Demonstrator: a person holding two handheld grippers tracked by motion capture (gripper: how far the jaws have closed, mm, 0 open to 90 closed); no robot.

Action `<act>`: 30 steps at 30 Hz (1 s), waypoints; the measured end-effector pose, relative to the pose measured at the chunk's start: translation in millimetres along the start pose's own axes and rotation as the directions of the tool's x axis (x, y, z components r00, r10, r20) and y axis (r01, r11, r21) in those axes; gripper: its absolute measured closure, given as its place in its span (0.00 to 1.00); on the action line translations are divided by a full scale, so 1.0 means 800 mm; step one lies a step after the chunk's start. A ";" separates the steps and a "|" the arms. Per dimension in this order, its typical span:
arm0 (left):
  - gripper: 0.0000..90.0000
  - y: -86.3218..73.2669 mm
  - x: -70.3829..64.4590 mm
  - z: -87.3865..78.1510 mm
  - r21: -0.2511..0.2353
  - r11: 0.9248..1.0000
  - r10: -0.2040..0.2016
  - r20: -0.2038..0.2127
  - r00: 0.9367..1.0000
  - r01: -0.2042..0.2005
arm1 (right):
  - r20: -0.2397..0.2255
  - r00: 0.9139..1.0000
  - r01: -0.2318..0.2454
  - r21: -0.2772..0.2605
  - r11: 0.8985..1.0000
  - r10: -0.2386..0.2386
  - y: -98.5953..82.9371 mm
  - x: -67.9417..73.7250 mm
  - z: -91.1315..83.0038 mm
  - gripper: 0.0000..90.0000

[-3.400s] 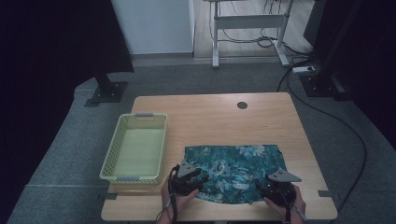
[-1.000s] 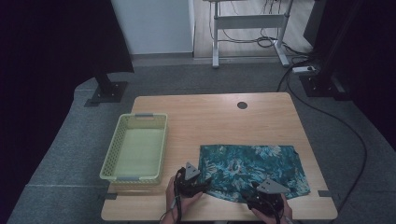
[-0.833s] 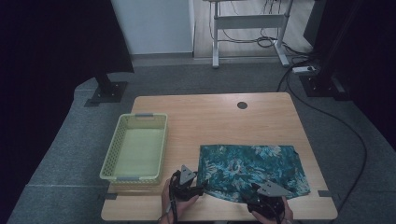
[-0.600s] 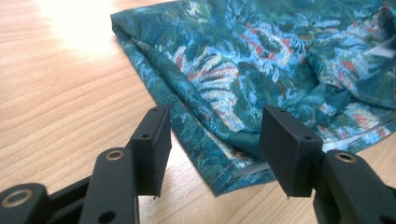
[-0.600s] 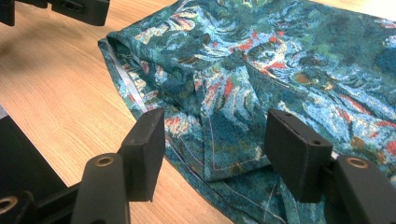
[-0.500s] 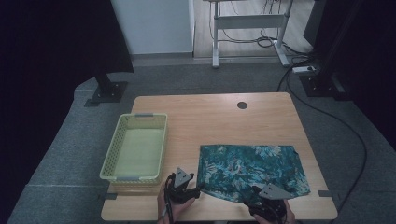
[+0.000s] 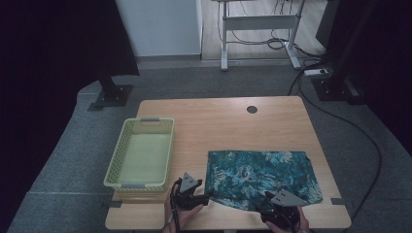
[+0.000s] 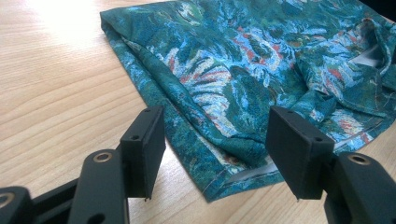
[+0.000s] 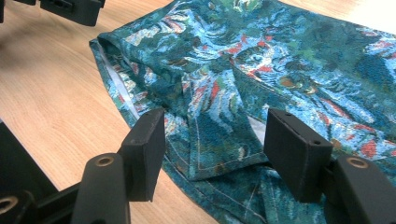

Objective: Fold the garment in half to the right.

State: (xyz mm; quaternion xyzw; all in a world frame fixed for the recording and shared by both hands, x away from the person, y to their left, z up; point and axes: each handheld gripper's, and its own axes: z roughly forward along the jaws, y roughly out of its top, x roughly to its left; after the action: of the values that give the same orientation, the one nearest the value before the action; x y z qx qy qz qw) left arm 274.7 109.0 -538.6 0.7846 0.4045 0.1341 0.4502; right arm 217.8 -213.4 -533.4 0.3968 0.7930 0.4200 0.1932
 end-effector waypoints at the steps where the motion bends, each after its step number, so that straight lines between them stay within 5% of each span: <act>1: 0.42 0.001 0.000 0.000 0.003 1.000 0.003 0.000 1.000 -0.003 | 0.000 1.000 -0.002 -0.001 1.000 0.002 0.000 -0.001 0.000 0.43; 7: 0.45 0.005 0.004 0.003 0.010 0.999 -0.040 0.017 0.999 0.040 | -0.003 1.000 0.014 0.010 1.000 -0.014 -0.004 0.000 0.001 0.43; 21: 0.43 0.019 -0.006 0.020 0.063 0.998 0.005 -0.001 1.000 -0.004 | 0.009 1.000 0.015 -0.005 1.000 -0.015 -0.003 -0.010 -0.006 0.43; 30: 0.42 0.028 0.004 0.024 0.057 0.998 -0.013 -0.014 1.000 0.014 | 0.009 1.000 -0.008 -0.018 1.000 0.009 -0.004 -0.018 -0.011 0.43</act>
State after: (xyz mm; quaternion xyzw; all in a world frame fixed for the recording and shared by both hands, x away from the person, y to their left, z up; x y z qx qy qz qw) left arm 299.3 94.2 -531.6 0.7934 0.4166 0.1251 0.4258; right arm 219.6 -230.1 -531.4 0.4004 0.7866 0.4260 0.1986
